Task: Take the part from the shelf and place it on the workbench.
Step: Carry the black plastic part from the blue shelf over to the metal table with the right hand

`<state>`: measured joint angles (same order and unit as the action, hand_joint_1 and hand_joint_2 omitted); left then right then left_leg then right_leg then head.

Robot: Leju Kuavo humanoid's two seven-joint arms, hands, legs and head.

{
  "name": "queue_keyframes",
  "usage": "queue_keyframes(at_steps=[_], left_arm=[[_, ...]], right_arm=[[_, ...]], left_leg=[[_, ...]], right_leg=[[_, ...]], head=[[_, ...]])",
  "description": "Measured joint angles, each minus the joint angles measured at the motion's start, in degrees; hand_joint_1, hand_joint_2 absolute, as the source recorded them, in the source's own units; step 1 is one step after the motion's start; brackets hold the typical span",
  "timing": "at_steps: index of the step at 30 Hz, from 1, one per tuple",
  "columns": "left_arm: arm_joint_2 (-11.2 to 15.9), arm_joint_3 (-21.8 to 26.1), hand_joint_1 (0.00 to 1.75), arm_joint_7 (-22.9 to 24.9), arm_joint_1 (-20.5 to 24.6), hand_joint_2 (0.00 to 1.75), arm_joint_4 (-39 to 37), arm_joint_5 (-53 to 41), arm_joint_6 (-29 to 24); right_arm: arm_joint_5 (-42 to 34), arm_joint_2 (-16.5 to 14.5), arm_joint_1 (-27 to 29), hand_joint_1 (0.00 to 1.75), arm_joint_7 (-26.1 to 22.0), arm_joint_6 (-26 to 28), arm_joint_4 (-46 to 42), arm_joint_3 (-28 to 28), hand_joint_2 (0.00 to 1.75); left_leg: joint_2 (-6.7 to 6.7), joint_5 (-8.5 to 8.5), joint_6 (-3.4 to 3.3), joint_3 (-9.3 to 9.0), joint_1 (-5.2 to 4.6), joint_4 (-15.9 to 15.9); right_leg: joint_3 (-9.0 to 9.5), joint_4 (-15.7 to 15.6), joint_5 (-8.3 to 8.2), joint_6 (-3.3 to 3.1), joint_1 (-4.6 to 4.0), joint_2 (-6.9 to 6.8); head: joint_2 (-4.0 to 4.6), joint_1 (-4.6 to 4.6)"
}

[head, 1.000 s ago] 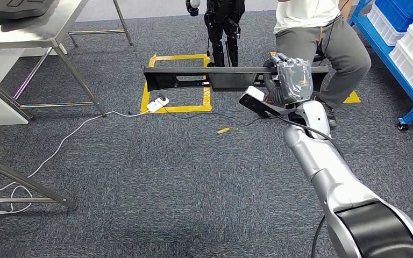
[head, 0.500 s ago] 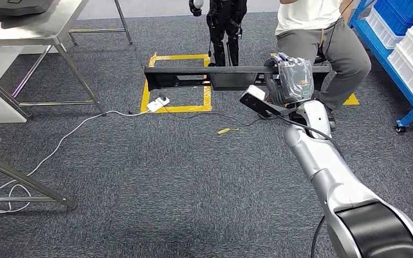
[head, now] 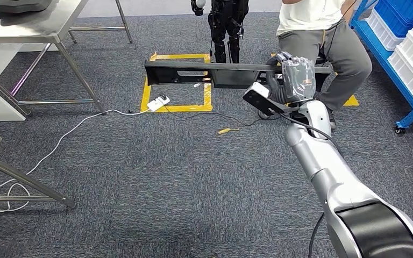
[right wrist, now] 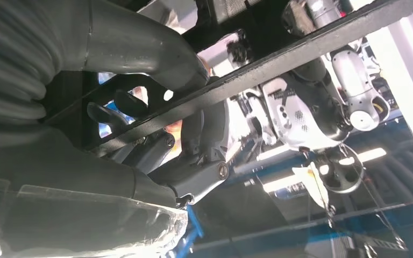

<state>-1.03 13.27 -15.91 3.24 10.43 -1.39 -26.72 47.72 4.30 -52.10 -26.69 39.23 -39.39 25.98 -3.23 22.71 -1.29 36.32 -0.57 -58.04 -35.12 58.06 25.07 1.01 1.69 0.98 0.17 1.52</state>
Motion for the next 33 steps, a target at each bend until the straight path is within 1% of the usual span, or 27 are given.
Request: queue_keyframes(at_steps=[17,19,20,22,23,24,25,26,27,28,29,30,31,32,33], left_arm=[[-0.7,0.0,0.00,-1.0,0.0,1.75,0.0,0.2,-0.5],[-0.8,0.0,0.00,-1.1,0.0,1.75,0.0,0.2,-0.4],[-0.8,0.0,0.00,-1.2,0.0,1.75,0.0,0.2,-0.3],[-0.7,0.0,0.00,-1.2,-0.1,1.75,0.0,0.2,-0.3],[-0.6,0.0,0.00,-1.2,-0.1,1.75,0.0,0.2,-0.3],[-0.5,0.0,0.00,-1.2,-0.1,1.75,0.0,0.2,-0.2],[-0.5,0.0,0.00,-1.2,-0.1,1.75,0.0,0.2,-0.2],[-0.5,0.0,0.00,-1.2,-0.1,1.75,0.0,0.2,-0.2],[-0.6,0.0,0.00,-1.2,-0.1,1.75,0.0,0.2,-0.2],[-0.7,-0.1,0.00,-1.2,0.0,1.75,0.0,0.2,-0.2],[-0.7,-0.1,0.00,-1.2,0.0,1.75,0.0,0.2,-0.1],[-0.8,-0.1,0.00,-1.2,0.0,1.75,0.0,0.2,-0.1],[-0.8,-0.1,0.00,-1.2,0.0,1.75,0.0,0.2,-0.1],[-0.9,-0.1,0.00,-1.1,-0.1,1.75,0.0,0.2,-0.1],[-1.0,-0.1,0.00,-1.1,-0.1,1.75,0.0,0.2,0.0]], right_arm=[[-1.7,1.7,0.2,1.75,2.0,-0.2,-0.4,1.6,1.75],[-0.9,2.0,0.3,1.75,2.3,0.0,-0.6,1.8,1.75],[-0.4,2.1,0.3,1.75,2.6,0.1,-0.7,1.9,1.75],[0.5,2.2,0.4,1.75,3.0,0.2,-0.7,2.2,1.75],[0.8,2.3,0.4,1.75,3.2,0.2,-0.9,2.3,1.75],[1.1,2.3,0.5,1.75,3.4,0.3,-1.1,2.4,1.75],[1.4,2.4,0.5,1.75,3.5,0.3,-1.3,2.5,1.75],[1.7,2.5,0.5,1.75,3.6,0.3,-1.4,2.6,1.75],[1.8,2.7,0.5,1.75,3.7,0.3,-1.5,2.6,1.75],[2.0,2.8,0.6,1.75,3.7,0.4,-1.5,2.7,1.75],[2.3,2.9,0.8,1.75,3.8,0.4,-1.5,2.8,1.75],[2.5,3.0,1.1,1.75,3.9,0.4,-1.5,2.8,1.75],[2.7,3.1,1.4,1.75,4.0,0.4,-1.6,2.9,1.75],[2.9,3.1,1.7,1.75,4.0,0.4,-1.6,3.0,1.75],[3.1,3.1,1.8,1.75,4.1,0.4,-1.7,3.0,1.75]], left_leg=[[0.00,0.03,-0.04,-0.01,0.00,0.0],[0.00,0.03,-0.05,-0.01,0.00,0.0],[0.00,0.10,-0.06,0.02,-0.01,-0.1],[0.01,0.28,-0.30,0.08,-0.10,-0.2],[0.02,0.20,-0.72,-0.19,-0.18,0.2],[0.05,-0.19,-1.27,-0.86,-0.03,1.2],[0.06,-0.70,-1.85,-1.74,0.08,2.5],[0.06,-1.21,-2.37,-2.59,0.21,3.7],[0.04,-1.53,-2.62,-3.16,0.37,4.4],[-0.05,-1.61,-2.75,-3.37,0.30,4.6],[-0.19,-1.58,-2.76,-3.37,0.31,4.5],[-0.45,-1.51,-2.69,-3.35,0.35,4.5],[-0.76,-1.41,-2.53,-3.33,0.44,4.4],[-1.10,-1.23,-2.22,-3.26,0.60,4.1],[-1.46,-0.92,-1.75,-3.09,0.79,3.6]], right_leg=[[0.01,0.0,0.00,0.00,0.04,-0.01],[0.01,0.0,0.00,0.00,0.04,-0.01],[0.03,-0.1,-0.03,0.05,0.20,0.00],[0.18,-0.5,-0.21,0.40,0.54,-0.02],[0.50,-1.0,-0.40,0.71,0.62,-0.03],[0.68,-1.3,-0.53,0.90,0.49,-0.09],[0.68,-1.1,-0.40,0.91,0.34,-0.18],[0.10,0.3,0.23,0.74,0.15,-0.26],[-1.29,3.0,1.38,0.40,0.06,-0.35],[-3.17,6.7,2.86,0.10,0.05,-0.40],[-5.24,10.5,4.25,-0.03,0.08,-0.40],[-6.73,13.1,4.98,0.13,0.16,-0.40],[-7.23,13.7,4.88,0.54,0.31,-0.41],[-6.45,12.0,3.92,1.19,0.54,-0.40],[-4.63,8.4,2.45,1.95,0.88,-0.28]], head=[[0.00,0.01],[0.00,0.01],[0.00,0.01],[0.00,0.05],[0.00,0.09],[0.00,0.10],[0.00,0.06],[0.00,-0.03],[0.00,-0.13],[0.00,-0.17],[0.00,-0.18],[0.00,-0.18],[0.00,-0.16],[0.00,-0.19],[0.00,-0.19]])
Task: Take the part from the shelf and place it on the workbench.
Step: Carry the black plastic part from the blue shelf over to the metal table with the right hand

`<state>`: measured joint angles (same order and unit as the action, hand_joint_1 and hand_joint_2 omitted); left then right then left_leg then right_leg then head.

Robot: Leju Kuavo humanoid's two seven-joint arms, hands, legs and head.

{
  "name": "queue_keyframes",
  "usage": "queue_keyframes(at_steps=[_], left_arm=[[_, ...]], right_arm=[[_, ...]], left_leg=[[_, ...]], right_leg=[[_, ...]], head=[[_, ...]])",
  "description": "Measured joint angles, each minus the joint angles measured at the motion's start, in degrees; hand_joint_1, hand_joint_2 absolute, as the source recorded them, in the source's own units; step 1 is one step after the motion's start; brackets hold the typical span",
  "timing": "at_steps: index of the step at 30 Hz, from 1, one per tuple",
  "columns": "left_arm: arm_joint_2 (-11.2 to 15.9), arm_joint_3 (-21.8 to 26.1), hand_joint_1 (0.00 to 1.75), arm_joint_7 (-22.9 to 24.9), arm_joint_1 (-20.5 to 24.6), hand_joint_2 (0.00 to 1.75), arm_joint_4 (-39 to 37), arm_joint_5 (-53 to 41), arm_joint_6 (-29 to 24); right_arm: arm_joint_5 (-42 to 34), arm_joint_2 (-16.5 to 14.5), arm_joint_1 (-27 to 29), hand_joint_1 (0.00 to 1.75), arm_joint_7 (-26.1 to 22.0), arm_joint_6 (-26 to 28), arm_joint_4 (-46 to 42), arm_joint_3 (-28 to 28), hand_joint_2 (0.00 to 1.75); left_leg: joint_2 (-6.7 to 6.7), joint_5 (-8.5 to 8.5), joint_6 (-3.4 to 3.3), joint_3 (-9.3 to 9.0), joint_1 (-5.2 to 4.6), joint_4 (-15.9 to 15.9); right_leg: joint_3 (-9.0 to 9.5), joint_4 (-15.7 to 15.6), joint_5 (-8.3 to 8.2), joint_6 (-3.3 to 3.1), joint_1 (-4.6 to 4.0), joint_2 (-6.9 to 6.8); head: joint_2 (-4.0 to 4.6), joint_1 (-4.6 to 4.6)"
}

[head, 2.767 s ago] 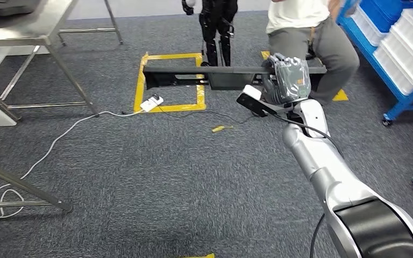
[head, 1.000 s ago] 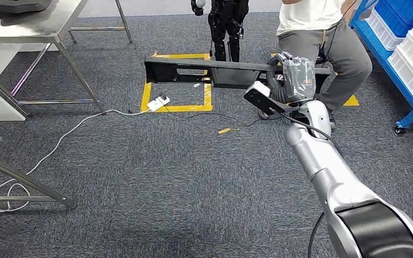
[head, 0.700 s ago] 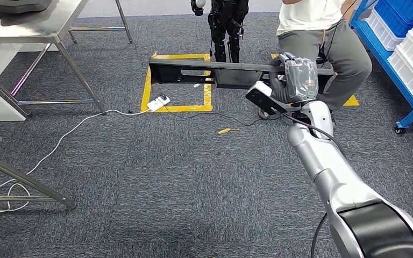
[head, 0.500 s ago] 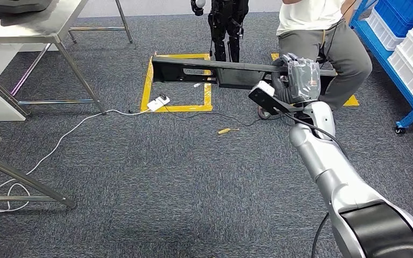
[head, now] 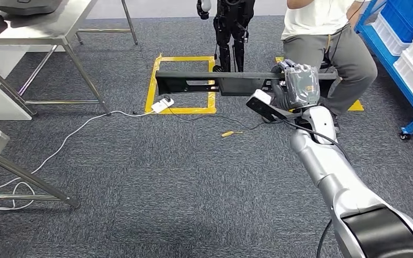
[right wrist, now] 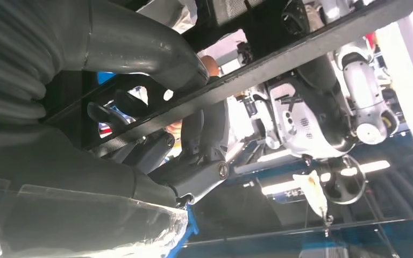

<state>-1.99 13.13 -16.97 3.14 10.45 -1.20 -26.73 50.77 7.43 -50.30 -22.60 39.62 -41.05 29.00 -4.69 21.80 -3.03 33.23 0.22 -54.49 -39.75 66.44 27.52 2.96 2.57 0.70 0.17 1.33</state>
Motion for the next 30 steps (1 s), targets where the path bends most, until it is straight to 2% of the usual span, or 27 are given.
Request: queue_keyframes(at_steps=[1,2,3,4,6,8,10,12,13,14,15,17,18,19,20,21,22,24,26,27,28,29,30], left_arm=[[0.0,0.0,0.00,0.0,0.0,1.75,0.0,0.0,0.1],[0.1,-0.1,0.00,0.1,0.0,1.75,0.0,0.0,0.1],[0.2,-0.1,0.00,0.1,0.0,1.75,0.0,0.0,0.2],[0.3,-0.2,0.00,0.2,0.0,1.75,0.0,0.0,0.2],[0.3,-0.3,0.00,0.4,-0.2,1.75,0.0,0.0,0.2],[0.4,-0.3,0.00,0.6,-0.3,1.75,-0.1,0.0,0.1],[0.3,-0.3,0.00,0.6,-0.2,1.75,-0.1,0.0,-0.1],[0.3,-0.3,0.00,0.5,-0.1,1.75,-0.1,0.0,-0.2],[0.2,-0.3,0.00,0.5,-0.1,1.75,-0.1,0.0,-0.3],[0.2,-0.3,0.00,0.5,-0.1,1.75,-0.1,0.1,-0.3],[0.2,-0.3,0.00,0.5,-0.1,1.75,-0.1,0.1,-0.3],[0.3,-0.3,0.00,0.5,-0.1,1.75,-0.1,0.1,-0.3],[0.5,-0.4,0.00,0.5,0.0,1.75,-0.1,0.1,-0.3],[0.6,-0.4,0.00,0.5,0.1,1.75,-0.1,0.1,-0.3],[0.8,-0.4,0.00,0.5,0.1,1.75,-0.1,0.1,-0.3],[0.9,-0.4,0.00,0.4,0.1,1.75,-0.1,0.1,-0.4],[0.9,-0.4,0.00,0.4,0.1,1.75,-0.1,0.1,-0.4],[0.8,-0.4,0.00,0.4,0.1,1.75,-0.1,0.1,-0.4],[0.5,-0.4,0.00,0.4,0.3,1.75,-0.1,0.1,-0.3],[0.4,-0.4,0.00,0.4,0.4,1.75,-0.1,0.1,-0.3],[0.3,-0.4,0.00,0.4,0.4,1.75,-0.1,0.1,-0.3],[0.2,-0.4,0.00,0.4,0.4,1.75,-0.1,0.1,-0.3],[0.0,-0.4,0.00,0.4,0.3,1.75,-0.1,0.1,-0.3]], right_arm=[[0.1,0.0,0.0,1.75,0.0,0.0,-0.1,0.0,1.75],[0.1,0.0,0.1,1.75,0.0,0.0,-0.2,0.1,1.75],[0.2,-0.1,0.1,1.75,0.1,0.0,-0.3,0.1,1.75],[0.2,-0.1,0.2,1.75,0.1,0.1,-0.3,0.2,1.75],[0.2,-0.4,0.3,1.75,0.1,0.3,-0.4,0.2,1.75],[0.2,-0.7,0.2,1.75,0.1,0.4,-0.5,0.3,1.75],[0.1,-0.8,0.1,1.75,0.1,0.4,-0.5,0.3,1.75],[0.2,-0.8,0.2,1.75,0.0,0.4,-0.5,0.3,1.75],[0.3,-0.8,0.2,1.75,0.0,0.4,-0.5,0.3,1.75],[0.3,-0.9,0.2,1.75,0.0,0.4,-0.5,0.3,1.75],[0.3,-0.9,0.2,1.75,0.0,0.4,-0.5,0.3,1.75],[0.3,-0.9,0.1,1.75,0.0,0.4,-0.5,0.3,1.75],[0.3,-0.9,0.0,1.75,0.0,0.4,-0.5,0.3,1.75],[0.3,-1.0,0.0,1.75,0.0,0.4,-0.5,0.3,1.75],[0.3,-1.0,0.1,1.75,0.0,0.4,-0.5,0.3,1.75],[0.3,-1.0,0.1,1.75,0.0,0.4,-0.5,0.3,1.75],[0.3,-1.0,0.2,1.75,0.0,0.4,-0.6,0.3,1.75],[0.3,-0.9,0.1,1.75,0.0,0.4,-0.8,0.3,1.75],[0.3,-0.6,-0.1,1.75,0.0,0.4,-0.7,0.3,1.75],[0.3,-0.4,0.0,1.75,0.0,0.4,-0.7,0.3,1.75],[0.3,-0.2,0.2,1.75,0.0,0.4,-0.7,0.3,1.75],[0.3,-0.1,0.4,1.75,0.0,0.4,-0.6,0.3,1.75],[0.3,0.0,0.4,1.75,0.0,0.4,-0.6,0.3,1.75]], left_leg=[[-0.32,0.48,0.63,0.38,0.13,-0.9],[-0.58,1.10,1.25,0.87,0.21,-2.0],[-0.85,1.62,1.76,1.42,0.25,-2.9],[-1.07,1.99,2.08,1.90,0.29,-3.6],[-1.30,2.24,2.35,2.36,0.62,-4.1],[0.80,3.39,2.68,3.30,0.86,-6.2],[3.78,6.33,2.96,6.34,0.91,-12.4],[4.71,8.76,2.75,10.12,0.91,-19.1],[4.74,8.71,2.40,11.04,0.79,-20.4],[4.74,7.60,1.88,10.77,0.54,-19.4],[4.89,5.68,1.21,9.34,0.09,-16.3],[6.23,2.43,-0.20,5.49,-1.27,-8.8],[6.91,1.69,-0.62,4.18,-1.88,-6.3],[7.38,1.61,-0.80,3.57,-2.33,-5.1],[7.32,1.60,-0.79,3.40,-2.55,-4.7],[6.99,1.29,-1.11,2.75,-2.74,-3.7],[6.59,0.77,-1.43,1.89,-2.68,-2.4],[5.76,-0.42,-2.31,0.09,-2.22,0.2],[4.87,-0.83,-2.55,-0.38,-1.75,1.0],[4.28,-0.78,-2.44,-0.37,-1.61,1.0],[3.63,-0.68,-2.26,-0.38,-1.47,0.9],[3.00,-0.53,-1.97,-0.37,-1.29,0.7],[2.42,-0.24,-1.51,-0.32,-1.06,0.3]], right_leg=[[1.83,-3.4,-1.20,0.56,0.27,0.43],[3.30,-6.1,-2.02,0.66,0.46,0.80],[4.12,-7.3,-2.33,0.35,0.46,1.05],[4.22,-7.3,-2.22,-0.32,0.24,1.14],[4.14,-7.0,-2.20,-1.52,-0.07,0.56],[4.17,-7.0,-2.19,-2.15,-0.27,0.09],[4.38,-7.0,-2.06,-2.51,-0.79,-0.53],[4.48,-7.0,-1.84,-2.78,-1.49,-1.31],[4.53,-7.0,-1.73,-2.95,-1.81,-1.69],[4.64,-7.0,-1.61,-3.12,-2.09,-2.05],[4.83,-7.1,-1.49,-3.28,-2.30,-2.43],[5.34,-7.4,-1.32,-3.50,-2.48,-3.21],[5.55,-7.6,-1.29,-3.51,-2.38,-3.58],[5.71,-7.8,-1.28,-3.42,-2.24,-3.97],[5.88,-8.2,-1.30,-3.28,-2.09,-4.37],[6.17,-8.6,-1.33,-3.11,-2.05,-4.72],[6.37,-8.7,-1.31,-2.99,-2.10,-4.61],[5.34,-6.5,-0.39,-3.00,-2.24,-2.94],[1.61,0.3,1.98,-3.07,-2.00,-1.11],[-0.42,3.9,3.01,-2.86,-1.79,-0.85],[-1.82,5.9,3.33,-2.39,-1.52,-0.77],[-2.18,5.9,2.77,-1.68,-1.18,-0.76],[-1.26,3.4,1.29,-0.76,-0.75,-0.72]], head=[[0.00,-0.02],[0.00,-0.07],[0.00,-0.05],[0.00,-0.03],[0.00,0.10],[0.00,0.37],[0.00,0.68],[0.00,0.76],[0.00,0.74],[0.00,0.74],[0.00,0.72],[0.00,0.69],[0.00,0.69],[0.00,0.73],[0.00,0.75],[0.00,0.83],[0.00,0.80],[0.00,0.71],[0.00,0.58],[0.00,0.53],[0.00,0.51],[0.00,0.49],[0.00,0.50]])
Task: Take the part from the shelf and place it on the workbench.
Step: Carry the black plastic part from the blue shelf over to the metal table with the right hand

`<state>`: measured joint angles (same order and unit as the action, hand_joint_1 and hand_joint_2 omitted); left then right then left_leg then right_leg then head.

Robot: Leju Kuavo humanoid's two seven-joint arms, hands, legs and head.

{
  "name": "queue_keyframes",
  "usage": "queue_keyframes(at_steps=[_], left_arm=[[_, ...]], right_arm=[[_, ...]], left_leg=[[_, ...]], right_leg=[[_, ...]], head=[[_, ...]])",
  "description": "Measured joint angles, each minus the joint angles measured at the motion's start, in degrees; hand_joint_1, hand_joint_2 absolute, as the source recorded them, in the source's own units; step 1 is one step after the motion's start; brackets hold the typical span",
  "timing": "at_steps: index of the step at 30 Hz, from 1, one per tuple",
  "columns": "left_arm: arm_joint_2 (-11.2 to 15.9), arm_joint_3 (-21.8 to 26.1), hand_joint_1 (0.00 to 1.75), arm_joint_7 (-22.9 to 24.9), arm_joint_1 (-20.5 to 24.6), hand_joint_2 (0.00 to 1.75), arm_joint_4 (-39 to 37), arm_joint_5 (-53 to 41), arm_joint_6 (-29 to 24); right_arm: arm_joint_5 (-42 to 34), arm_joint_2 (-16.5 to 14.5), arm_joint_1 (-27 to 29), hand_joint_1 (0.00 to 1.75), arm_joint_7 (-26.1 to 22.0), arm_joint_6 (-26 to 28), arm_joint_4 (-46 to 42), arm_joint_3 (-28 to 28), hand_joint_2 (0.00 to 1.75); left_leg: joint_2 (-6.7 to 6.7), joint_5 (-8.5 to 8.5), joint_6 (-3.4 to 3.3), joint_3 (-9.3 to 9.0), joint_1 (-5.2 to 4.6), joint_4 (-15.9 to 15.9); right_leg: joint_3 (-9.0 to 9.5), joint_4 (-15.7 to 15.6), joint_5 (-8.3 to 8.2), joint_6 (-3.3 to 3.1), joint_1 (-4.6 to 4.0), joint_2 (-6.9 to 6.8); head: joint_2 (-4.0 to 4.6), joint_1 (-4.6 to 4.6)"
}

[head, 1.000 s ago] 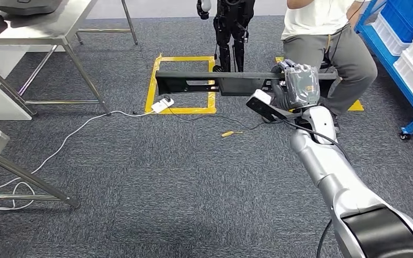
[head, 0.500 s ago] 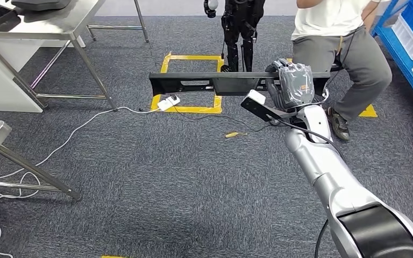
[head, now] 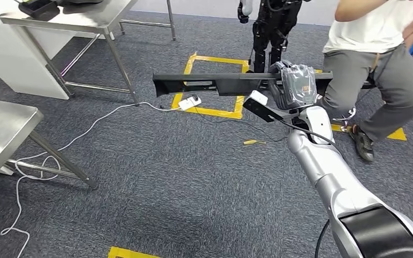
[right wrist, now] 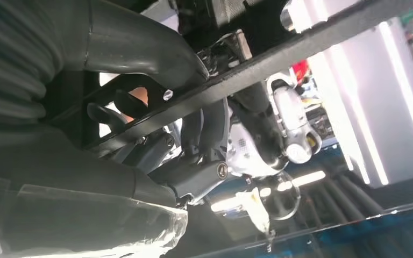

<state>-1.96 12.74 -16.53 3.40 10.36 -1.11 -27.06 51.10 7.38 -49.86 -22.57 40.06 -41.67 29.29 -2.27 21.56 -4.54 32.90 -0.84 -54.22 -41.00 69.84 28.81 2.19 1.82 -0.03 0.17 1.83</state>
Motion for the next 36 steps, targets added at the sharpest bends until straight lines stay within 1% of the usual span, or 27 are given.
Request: queue_keyframes(at_steps=[1,2,3,4,6,7,9,11,12,13,14,15,17,18,19,20,23,24,25,27,28,29,30,31,33,34,36], left_arm=[[-0.1,0.0,0.00,0.0,-0.1,1.75,0.0,0.0,0.0],[0.0,0.0,0.00,0.0,-0.1,1.75,0.0,0.0,0.0],[0.0,0.0,0.00,0.0,-0.1,1.75,0.0,0.0,0.0],[0.1,0.0,0.00,0.0,-0.1,1.75,0.0,0.0,0.0],[0.1,0.0,0.00,0.0,-0.3,1.75,0.0,0.0,0.0],[0.1,0.0,0.00,0.0,-0.5,1.75,0.0,0.0,0.0],[0.1,0.0,0.00,0.0,-0.6,1.75,0.0,0.0,0.0],[0.1,0.0,0.00,0.0,-0.5,1.75,0.0,0.0,0.0],[0.0,0.0,0.00,0.0,-0.5,1.75,0.0,0.0,0.0],[0.0,0.0,0.00,0.0,-0.5,1.75,0.0,0.0,0.0],[-0.1,0.0,0.00,0.0,-0.5,1.75,0.0,0.0,0.0],[-0.1,0.0,0.00,0.0,-0.5,1.75,0.0,0.0,0.0],[-0.1,0.0,0.00,-0.1,-0.5,1.75,0.0,0.1,-0.1],[-0.1,0.0,0.00,-0.2,-0.5,1.75,0.0,0.1,-0.2],[-0.2,0.0,0.00,-0.4,-0.4,1.75,0.0,0.1,-0.2],[-0.2,0.0,0.00,-0.5,-0.4,1.75,0.0,0.1,-0.2],[-0.2,0.0,0.00,-0.8,-0.4,1.75,0.0,0.2,-0.5],[-0.3,0.0,0.00,-0.9,-0.4,1.75,0.0,0.3,-0.6],[-0.4,0.0,0.00,-0.9,-0.3,1.75,0.0,0.3,-0.6],[-0.5,0.0,0.00,-1.1,-0.2,1.75,0.0,0.3,-0.8],[-0.5,0.0,0.00,-1.1,-0.1,1.75,0.0,0.4,-0.8],[-0.6,0.0,0.00,-1.2,-0.1,1.75,0.0,0.4,-0.9],[-0.7,0.0,0.00,-1.2,-0.2,1.75,0.0,0.4,-0.9],[-0.8,0.0,0.00,-1.3,-0.2,1.75,0.0,0.4,-1.0],[-1.0,0.0,0.00,-1.3,-0.2,1.75,0.0,0.4,-1.0],[-1.1,0.0,0.00,-1.3,-0.2,1.75,0.0,0.4,-1.0],[-1.1,0.0,0.00,-1.3,-0.4,1.75,0.0,0.4,-0.8]], right_arm=[[0.0,0.0,0.0,1.75,0.0,0.0,0.0,0.0,1.75],[0.0,0.0,-0.1,1.75,0.0,0.0,0.0,0.0,1.75],[0.0,0.0,-0.1,1.75,0.0,0.0,0.0,0.0,1.75],[0.0,0.0,-0.2,1.75,0.0,0.0,0.0,0.0,1.75],[0.0,-0.3,-0.2,1.75,0.0,0.0,0.0,0.0,1.75],[0.0,-0.4,-0.3,1.75,0.0,0.0,0.0,0.0,1.75],[0.0,-0.6,-0.5,1.75,0.0,0.0,0.0,0.0,1.75],[0.0,-0.6,-0.6,1.75,0.0,0.0,0.0,0.0,1.75],[0.0,-0.6,-0.6,1.75,0.0,0.0,0.0,0.0,1.75],[0.0,-0.6,-0.6,1.75,0.0,0.0,0.0,0.0,1.75],[0.0,-0.7,-0.6,1.75,0.0,0.0,0.0,0.0,1.75],[0.0,-0.7,-0.6,1.75,0.0,0.0,0.0,0.0,1.75],[0.0,-0.7,-0.8,1.75,0.0,0.0,0.0,0.0,1.75],[-0.1,-0.7,-1.0,1.75,0.0,0.0,0.0,0.0,1.75],[-0.1,-0.6,-1.1,1.75,0.0,0.0,0.0,0.0,1.75],[-0.1,-0.6,-1.2,1.75,0.0,0.0,0.0,0.0,1.75],[-0.3,-0.4,-1.2,1.75,0.0,0.0,0.0,0.0,1.75],[-0.3,-0.3,-1.3,1.75,0.0,0.0,0.0,0.0,1.75],[-0.3,-0.2,-1.3,1.75,0.0,0.0,0.1,0.0,1.75],[-0.4,0.2,-1.2,1.75,0.0,0.0,0.2,0.0,1.75],[-0.4,0.4,-1.0,1.75,0.0,0.0,0.3,0.0,1.75],[-0.3,0.5,-0.8,1.75,0.0,0.0,0.4,0.0,1.75],[-0.3,0.6,-0.6,1.75,0.1,0.0,0.4,0.0,1.75],[-0.3,0.7,-0.5,1.75,0.1,0.0,0.5,0.0,1.75],[-0.3,0.8,-0.6,1.75,0.2,0.0,0.5,0.0,1.75],[-0.3,0.9,-0.7,1.75,0.2,0.0,0.5,0.0,1.75],[-0.1,0.8,-0.7,1.75,0.3,0.0,0.5,0.1,1.75]], left_leg=[[-0.52,0.46,0.61,0.17,0.25,-0.7],[-0.97,1.09,1.32,0.59,0.41,-1.7],[-1.33,1.71,1.98,1.10,0.54,-2.8],[-1.62,2.16,2.46,1.60,0.63,-3.6],[-2.00,2.49,2.86,2.22,0.91,-4.2],[-1.78,2.66,3.03,2.38,1.09,-4.5],[-0.11,4.19,3.58,3.61,1.39,-7.3],[1.71,7.20,4.13,7.04,1.65,-14.1],[2.04,8.45,4.26,9.19,1.79,-17.7],[2.14,8.93,4.28,10.86,1.89,-20.2],[2.15,8.29,4.18,11.55,1.95,-20.6],[2.20,6.71,3.97,11.17,1.97,-19.0],[3.02,2.47,3.29,7.65,1.74,-11.2],[3.51,1.26,3.00,6.05,1.45,-7.9],[3.90,0.74,2.73,5.00,1.13,-5.8],[4.00,0.97,2.54,4.71,0.80,-5.2],[3.05,0.75,1.74,3.73,0.32,-3.8],[2.70,0.47,1.48,3.13,0.31,-3.1],[2.36,0.21,1.23,2.59,0.32,-2.5],[1.61,0.17,0.85,2.41,0.13,-2.3],[1.16,0.21,0.71,2.39,0.02,-2.3],[0.67,0.26,0.65,2.36,-0.07,-2.3],[0.16,0.32,0.64,2.32,-0.16,-2.4],[-0.31,0.40,0.68,2.25,-0.24,-2.4],[-1.10,0.76,0.93,2.37,-0.45,-2.9],[-1.44,1.02,1.14,2.53,-0.54,-3.2],[-1.90,1.41,1.57,2.85,-0.56,-3.7]], right_leg=[[1.73,-4.0,-1.82,0.99,0.52,0.24],[3.53,-7.5,-3.15,1.57,0.84,0.62],[4.78,-10.1,-3.99,1.57,1.03,0.90],[5.33,-11.1,-4.18,1.17,0.98,1.08],[5.22,-11.1,-4.02,-0.16,0.71,0.75],[5.27,-11.1,-4.04,-0.49,0.68,0.56],[5.54,-11.2,-3.98,-1.04,0.71,0.19],[5.81,-11.2,-3.73,-1.51,0.43,-0.21],[5.90,-11.2,-3.58,-1.71,0.26,-0.46],[6.00,-11.2,-3.46,-1.86,0.10,-0.70],[6.12,-11.2,-3.32,-1.96,-0.04,-0.94],[6.30,-11.2,-3.17,-2.00,-0.15,-1.15],[6.84,-11.3,-2.84,-1.97,-0.32,-1.53],[7.04,-11.3,-2.68,-1.89,-0.47,-1.70],[7.17,-11.4,-2.55,-1.74,-0.54,-1.88],[7.26,-11.5,-2.44,-1.51,-0.55,-2.10],[7.58,-11.7,-2.00,-0.74,-0.47,-2.46],[7.10,-10.5,-1.36,-0.78,-0.56,-2.11],[5.86,-7.9,-0.25,-1.05,-0.65,-1.61],[1.62,-0.1,2.50,-1.80,-0.70,-0.67],[-0.40,3.2,3.34,-1.91,-0.70,-0.46],[-1.63,4.6,3.38,-1.77,-0.72,-0.33],[-1.68,3.6,2.41,-1.42,-0.76,-0.23],[-0.65,0.5,0.73,-1.01,-0.78,-0.09],[2.87,-7.9,-3.08,-0.51,-0.82,0.65],[4.16,-10.6,-4.27,-0.65,-0.79,0.90],[5.07,-12.3,-5.03,-1.30,-0.87,0.97]], head=[[0.00,-0.02],[0.00,-0.09],[0.00,-0.13],[0.00,-0.17],[0.00,-0.16],[0.00,-0.18],[0.00,0.11],[0.00,0.44],[0.00,0.45],[0.00,0.46],[0.00,0.46],[0.00,0.46],[0.00,0.44],[0.00,0.41],[0.00,0.43],[0.00,0.39],[0.00,0.34],[0.00,0.32],[0.00,0.22],[0.00,0.09],[0.00,-0.01],[0.00,-0.06],[0.00,-0.13],[0.00,-0.16],[0.00,-0.18],[0.00,-0.18],[0.00,-0.19]])
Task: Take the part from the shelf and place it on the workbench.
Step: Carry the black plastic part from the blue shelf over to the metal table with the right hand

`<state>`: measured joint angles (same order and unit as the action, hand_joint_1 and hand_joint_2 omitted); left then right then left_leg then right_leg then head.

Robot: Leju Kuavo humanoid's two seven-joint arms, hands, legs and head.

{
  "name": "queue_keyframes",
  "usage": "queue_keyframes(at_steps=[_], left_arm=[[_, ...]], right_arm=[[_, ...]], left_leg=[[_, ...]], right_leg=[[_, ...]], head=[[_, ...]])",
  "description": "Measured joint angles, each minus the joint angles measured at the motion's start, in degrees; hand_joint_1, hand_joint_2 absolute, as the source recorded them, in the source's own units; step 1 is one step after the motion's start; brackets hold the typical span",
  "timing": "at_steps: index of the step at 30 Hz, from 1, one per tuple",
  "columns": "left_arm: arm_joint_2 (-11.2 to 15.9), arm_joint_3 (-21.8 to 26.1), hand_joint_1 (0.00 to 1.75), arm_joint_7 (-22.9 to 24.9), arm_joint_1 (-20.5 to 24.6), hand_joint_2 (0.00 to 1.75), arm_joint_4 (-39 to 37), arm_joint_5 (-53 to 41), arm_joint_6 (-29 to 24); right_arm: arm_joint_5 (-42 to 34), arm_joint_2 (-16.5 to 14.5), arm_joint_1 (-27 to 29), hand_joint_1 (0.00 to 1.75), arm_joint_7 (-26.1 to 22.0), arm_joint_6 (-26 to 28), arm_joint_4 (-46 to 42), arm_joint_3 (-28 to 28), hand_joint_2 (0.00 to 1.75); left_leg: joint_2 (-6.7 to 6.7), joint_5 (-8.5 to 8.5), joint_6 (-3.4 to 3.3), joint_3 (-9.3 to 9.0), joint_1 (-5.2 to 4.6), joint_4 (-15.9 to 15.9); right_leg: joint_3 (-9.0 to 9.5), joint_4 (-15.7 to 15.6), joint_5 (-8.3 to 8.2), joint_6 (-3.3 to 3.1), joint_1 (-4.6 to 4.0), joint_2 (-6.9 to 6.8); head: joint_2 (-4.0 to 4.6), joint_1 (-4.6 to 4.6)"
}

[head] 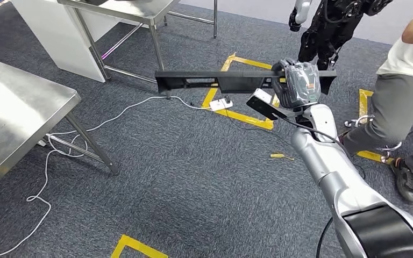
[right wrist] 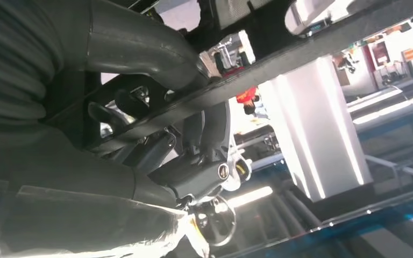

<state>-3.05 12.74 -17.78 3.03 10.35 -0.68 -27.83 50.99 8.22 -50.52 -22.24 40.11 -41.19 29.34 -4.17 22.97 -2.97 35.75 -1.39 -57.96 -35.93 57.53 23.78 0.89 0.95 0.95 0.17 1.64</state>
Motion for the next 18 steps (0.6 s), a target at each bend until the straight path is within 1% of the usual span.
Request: queue_keyframes(at_steps=[1,2,3,4,5,6,7,8,9,10,11,12,13,14,15,16,17,18], left_arm=[[0.1,0.0,0.00,0.1,-0.1,1.75,0.0,0.0,0.1],[0.1,0.0,0.00,0.1,-0.2,1.75,0.0,0.0,0.3],[0.2,0.0,0.00,0.2,-0.2,1.75,0.0,0.0,0.3],[0.3,0.0,0.00,0.3,-0.2,1.75,0.0,0.0,0.4],[0.3,0.0,0.00,0.3,-0.2,1.75,0.0,0.0,0.5],[0.4,0.0,0.00,0.3,-0.2,1.75,0.0,0.0,0.6],[0.4,0.0,0.00,0.3,-0.2,1.75,0.0,0.0,0.6],[0.4,0.0,0.00,0.3,-0.2,1.75,0.0,0.0,0.7],[0.4,0.0,0.00,0.4,-0.2,1.75,0.0,0.0,0.7],[0.4,0.0,0.00,0.5,-0.2,1.75,0.0,0.0,0.8],[0.4,0.0,0.00,0.6,-0.2,1.75,0.0,0.0,0.8],[0.5,0.0,0.00,0.7,-0.2,1.75,0.0,0.0,0.9],[0.5,0.0,0.00,0.7,-0.2,1.75,0.0,-0.1,0.9],[0.6,0.0,0.00,0.8,-0.1,1.75,0.0,-0.1,0.9],[0.6,0.0,0.00,0.8,-0.1,1.75,0.0,-0.1,0.9],[0.7,0.0,0.00,0.8,0.0,1.75,0.0,-0.1,0.9],[0.7,0.0,0.00,0.9,0.0,1.75,0.0,-0.1,0.9],[0.8,0.0,0.00,0.9,0.0,1.75,0.0,-0.1,0.9]], right_arm=[[0.1,-0.1,0.0,1.75,0.1,0.0,0.0,0.0,1.75],[0.2,-0.3,0.0,1.75,0.1,0.0,0.0,0.0,1.75],[0.2,-0.4,-0.1,1.75,0.2,0.0,0.0,0.0,1.75],[0.2,-0.5,-0.1,1.75,0.2,0.0,0.0,0.0,1.75],[0.3,-0.5,-0.1,1.75,0.3,0.0,0.0,0.0,1.75],[0.3,-0.5,-0.1,1.75,0.3,0.0,0.0,0.0,1.75],[0.3,-0.6,-0.1,1.75,0.3,0.0,0.0,0.0,1.75],[0.4,-0.6,-0.1,1.75,0.3,0.0,0.0,0.0,1.75],[0.5,-0.7,-0.1,1.75,0.4,0.0,0.0,0.1,1.75],[0.5,-0.8,0.0,1.75,0.4,0.0,0.0,0.1,1.75],[0.6,-0.8,0.0,1.75,0.4,0.0,0.0,0.1,1.75],[0.6,-0.9,0.0,1.75,0.4,0.0,0.0,0.2,1.75],[0.6,-0.9,-0.1,1.75,0.4,0.0,0.0,0.2,1.75],[0.6,-0.9,-0.1,1.75,0.4,0.0,0.0,0.3,1.75],[0.6,-0.9,-0.2,1.75,0.4,0.0,0.0,0.3,1.75],[0.6,-0.9,-0.3,1.75,0.4,0.0,0.0,0.4,1.75],[0.6,-0.9,-0.4,1.75,0.4,0.0,0.0,0.4,1.75],[0.6,-1.0,-0.4,1.75,0.4,0.0,0.0,0.4,1.75]], left_leg=[[-0.16,0.17,0.22,0.09,0.11,-0.1],[0.09,0.47,0.51,0.20,0.18,-0.4],[0.67,1.15,0.90,0.60,0.28,-1.4],[1.49,2.33,1.38,1.50,0.47,-3.4],[2.38,3.64,1.83,2.62,0.71,-5.9],[2.98,4.93,2.20,3.94,0.99,-8.6],[3.36,6.17,2.53,5.63,1.31,-11.7],[3.59,6.81,2.78,7.06,1.60,-14.1],[3.78,6.86,3.06,8.15,1.95,-15.5],[3.95,6.32,3.32,8.73,2.29,-15.9],[4.06,5.22,3.48,8.47,2.53,-14.8],[4.26,3.47,3.57,7.22,2.72,-11.9],[4.79,1.63,3.55,5.33,2.81,-8.2],[5.39,0.38,3.51,3.60,2.70,-4.8],[5.76,-0.62,3.31,2.07,2.51,-1.8],[5.95,-0.87,3.04,1.28,2.26,-0.3],[5.73,-0.62,2.72,1.22,1.94,-0.1],[5.32,-0.63,2.24,1.11,1.75,0.0]], right_leg=[[0.05,-0.1,-0.10,-0.35,0.21,-0.25],[0.22,-0.3,-0.14,-0.57,0.32,-0.40],[0.44,-0.4,-0.15,-0.86,0.51,-0.61],[0.69,-0.6,-0.14,-1.14,0.68,-0.81],[0.88,-0.6,-0.07,-1.33,0.60,-0.97],[1.00,-0.6,0.02,-1.52,0.57,-1.13],[1.06,-0.6,0.09,-1.60,0.52,-1.26],[1.10,-0.6,0.14,-1.64,0.50,-1.40],[1.13,-0.6,0.22,-1.64,0.50,-1.56],[1.16,-0.6,0.30,-1.63,0.51,-1.73],[1.21,-0.6,0.37,-1.56,0.53,-1.85],[1.31,-0.6,0.47,-1.44,0.56,-1.97],[1.47,-0.6,0.58,-1.28,0.58,-2.10],[1.63,-0.6,0.72,-1.05,0.50,-2.24],[1.78,-0.6,0.88,-0.76,0.41,-2.43],[1.89,-0.6,1.03,-0.49,0.33,-2.62],[2.00,-0.7,1.13,-0.16,0.31,-2.86],[2.23,-0.9,1.21,0.22,0.35,-3.13]], head=[[0.00,0.00],[0.00,0.02],[0.00,0.15],[0.00,0.27],[0.00,0.39],[0.00,0.50],[0.00,0.50],[0.00,0.51],[0.00,0.53],[0.00,0.54],[0.00,0.54],[0.00,0.54],[0.00,0.55],[0.00,0.53],[0.00,0.47],[0.00,0.47],[0.00,0.42],[0.00,0.42]])
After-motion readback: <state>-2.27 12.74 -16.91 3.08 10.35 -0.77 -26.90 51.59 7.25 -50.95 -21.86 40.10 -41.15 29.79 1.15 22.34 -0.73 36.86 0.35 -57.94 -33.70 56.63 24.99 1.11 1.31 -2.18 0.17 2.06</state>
